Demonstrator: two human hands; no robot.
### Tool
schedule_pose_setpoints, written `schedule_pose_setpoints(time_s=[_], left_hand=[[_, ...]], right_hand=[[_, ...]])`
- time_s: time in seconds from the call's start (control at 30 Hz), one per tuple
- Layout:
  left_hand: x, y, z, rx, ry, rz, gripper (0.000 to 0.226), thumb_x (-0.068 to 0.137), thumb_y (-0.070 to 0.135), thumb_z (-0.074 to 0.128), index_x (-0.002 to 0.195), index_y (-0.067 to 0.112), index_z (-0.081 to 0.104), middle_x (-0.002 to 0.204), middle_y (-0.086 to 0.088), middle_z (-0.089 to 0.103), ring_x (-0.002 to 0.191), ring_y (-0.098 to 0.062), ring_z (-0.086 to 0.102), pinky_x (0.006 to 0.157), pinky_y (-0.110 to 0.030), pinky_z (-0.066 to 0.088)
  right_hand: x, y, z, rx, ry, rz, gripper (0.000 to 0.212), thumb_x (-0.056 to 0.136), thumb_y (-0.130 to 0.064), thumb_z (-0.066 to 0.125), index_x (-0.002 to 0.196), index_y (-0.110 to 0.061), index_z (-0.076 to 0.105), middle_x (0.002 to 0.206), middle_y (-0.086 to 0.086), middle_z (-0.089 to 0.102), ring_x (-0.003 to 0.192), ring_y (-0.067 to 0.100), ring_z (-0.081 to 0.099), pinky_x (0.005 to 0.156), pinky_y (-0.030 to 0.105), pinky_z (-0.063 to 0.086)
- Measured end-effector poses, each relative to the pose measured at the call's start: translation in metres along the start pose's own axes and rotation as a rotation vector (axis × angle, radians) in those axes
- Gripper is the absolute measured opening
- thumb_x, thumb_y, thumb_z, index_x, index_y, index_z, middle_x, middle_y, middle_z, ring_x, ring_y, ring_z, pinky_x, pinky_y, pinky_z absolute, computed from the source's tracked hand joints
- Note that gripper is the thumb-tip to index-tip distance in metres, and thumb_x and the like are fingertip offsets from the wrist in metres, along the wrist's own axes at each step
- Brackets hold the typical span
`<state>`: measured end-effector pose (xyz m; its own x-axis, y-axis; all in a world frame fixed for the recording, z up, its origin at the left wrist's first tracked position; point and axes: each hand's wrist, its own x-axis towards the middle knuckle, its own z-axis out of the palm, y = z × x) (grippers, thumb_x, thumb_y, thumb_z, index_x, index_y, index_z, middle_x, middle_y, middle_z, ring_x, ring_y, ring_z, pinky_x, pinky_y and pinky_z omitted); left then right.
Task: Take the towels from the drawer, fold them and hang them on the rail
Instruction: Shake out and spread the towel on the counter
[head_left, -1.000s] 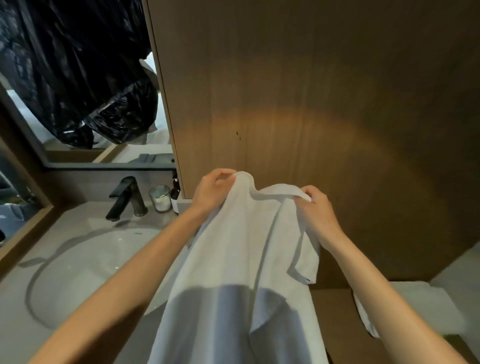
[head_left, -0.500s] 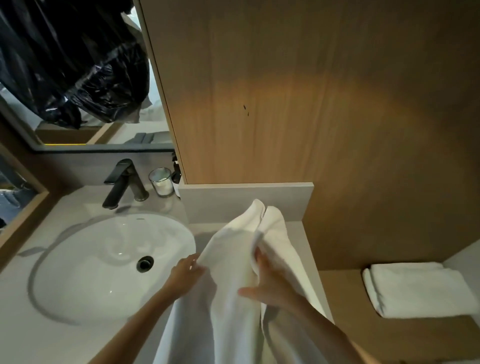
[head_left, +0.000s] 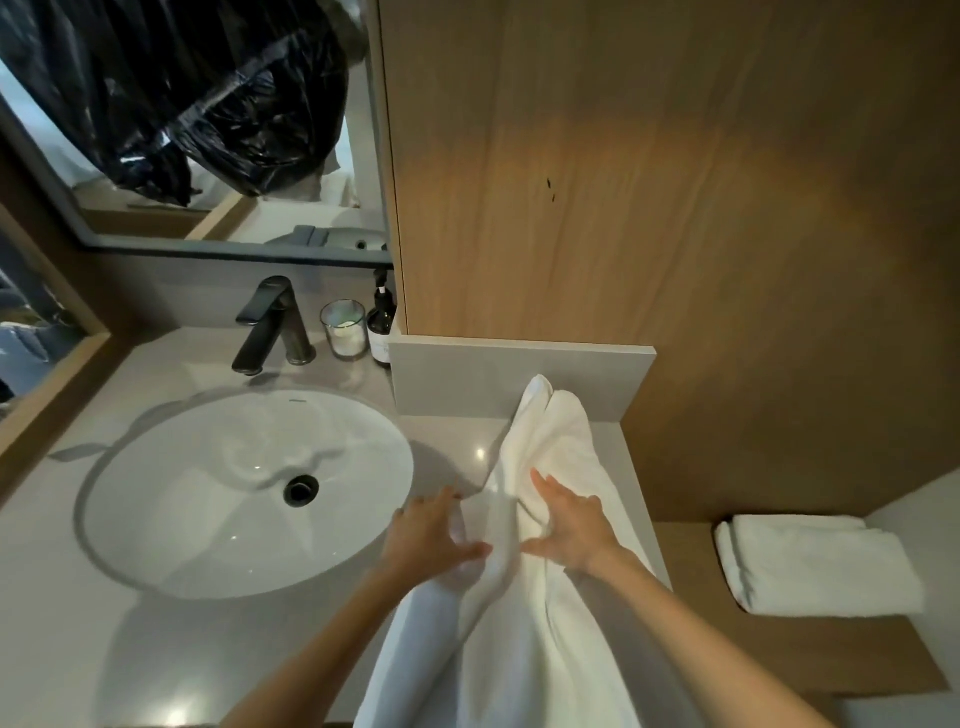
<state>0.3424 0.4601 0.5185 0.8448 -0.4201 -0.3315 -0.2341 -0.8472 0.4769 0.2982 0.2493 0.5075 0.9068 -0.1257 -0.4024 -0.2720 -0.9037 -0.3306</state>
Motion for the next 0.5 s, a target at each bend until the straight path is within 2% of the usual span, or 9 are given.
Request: schedule_pose_setpoints(time_s=[0.07,0.1,0.13,0.2,0.23,0.33,0.4,0.47,0.5], left_hand=[[0.001,-0.015,-0.014,0.128,-0.049,-0.023,0.104,0.040,0.095,0.041,0.113,0.022,0.054,0.105,0.005,0.058,0.108,-0.020,0.049,0.085,-0.032,0.038],[0.002,-0.024,-0.022,0.105,-0.078,-0.015,0.104,0.034,0.099,0.040,0.101,0.022,0.055,0.097,0.007,0.055,0.102,-0.019,0.049,0.079,-0.028,0.038],[0.000,-0.033,-0.032,0.060,-0.083,-0.009,0.093,0.036,0.100,0.045,0.088,0.023,0.054,0.088,0.008,0.053,0.094,-0.018,0.050,0.071,-0.023,0.037],[-0.005,-0.047,-0.056,-0.065,-0.013,0.007,0.056,0.061,0.077,0.067,0.068,0.025,0.049,0.071,0.010,0.052,0.077,-0.017,0.053,0.058,-0.016,0.035],[-0.009,-0.051,-0.069,-0.136,0.049,0.022,0.043,0.071,0.064,0.068,0.065,0.025,0.050,0.065,0.011,0.053,0.069,-0.014,0.054,0.056,-0.017,0.035],[-0.020,-0.053,-0.104,-0.275,0.244,0.108,0.044,0.068,0.064,0.052,0.065,0.020,0.054,0.059,0.008,0.053,0.059,-0.009,0.046,0.059,-0.026,0.037],[-0.027,-0.044,-0.121,-0.242,0.271,0.147,0.039,0.078,0.058,0.055,0.062,0.023,0.048,0.063,0.007,0.052,0.065,-0.014,0.046,0.061,-0.033,0.035],[-0.034,-0.031,-0.128,-0.219,0.230,0.131,0.035,0.088,0.043,0.062,0.063,0.026,0.043,0.066,0.008,0.049,0.067,-0.016,0.045,0.060,-0.032,0.033],[-0.035,-0.024,-0.128,-0.220,0.207,0.126,0.033,0.089,0.038,0.063,0.065,0.027,0.044,0.066,0.010,0.049,0.065,-0.012,0.046,0.058,-0.027,0.033]], right_hand=[[-0.002,-0.001,0.000,-0.004,0.003,-0.005,0.098,0.083,-0.048,0.068,0.155,-0.031,0.003,0.162,-0.001,0.014,0.146,0.030,0.020,0.116,0.046,0.016],[-0.003,-0.003,-0.001,-0.008,0.001,-0.011,0.096,0.085,-0.045,0.067,0.155,-0.030,0.003,0.162,0.000,0.013,0.147,0.028,0.018,0.116,0.045,0.013],[-0.004,-0.004,-0.003,-0.015,-0.008,-0.014,0.094,0.087,-0.042,0.066,0.155,-0.030,0.002,0.162,0.001,0.012,0.148,0.026,0.017,0.117,0.045,0.010],[-0.005,-0.005,-0.006,-0.025,-0.022,-0.019,0.091,0.088,-0.038,0.064,0.155,-0.030,0.002,0.163,0.002,0.011,0.147,0.025,0.018,0.117,0.044,0.009],[-0.004,-0.004,-0.008,-0.025,-0.037,-0.021,0.090,0.089,-0.035,0.063,0.155,-0.030,0.002,0.163,0.002,0.011,0.147,0.026,0.020,0.117,0.045,0.008],[-0.003,-0.001,-0.018,0.001,-0.125,-0.024,0.087,0.089,-0.023,0.059,0.155,-0.029,0.002,0.162,-0.001,0.013,0.146,0.029,0.021,0.117,0.047,0.007],[-0.006,0.000,-0.023,0.088,-0.153,-0.011,0.082,0.088,-0.016,0.057,0.154,-0.026,0.009,0.156,0.001,0.030,0.140,0.033,0.030,0.115,0.045,0.021],[-0.013,0.002,-0.024,0.137,-0.085,-0.001,0.060,0.091,-0.013,0.053,0.143,-0.024,0.026,0.131,0.005,0.052,0.117,0.029,0.050,0.094,0.037,0.042],[-0.016,0.004,-0.026,0.122,-0.019,-0.008,0.044,0.094,-0.011,0.049,0.134,-0.023,0.034,0.117,0.005,0.057,0.104,0.027,0.055,0.083,0.035,0.046]])
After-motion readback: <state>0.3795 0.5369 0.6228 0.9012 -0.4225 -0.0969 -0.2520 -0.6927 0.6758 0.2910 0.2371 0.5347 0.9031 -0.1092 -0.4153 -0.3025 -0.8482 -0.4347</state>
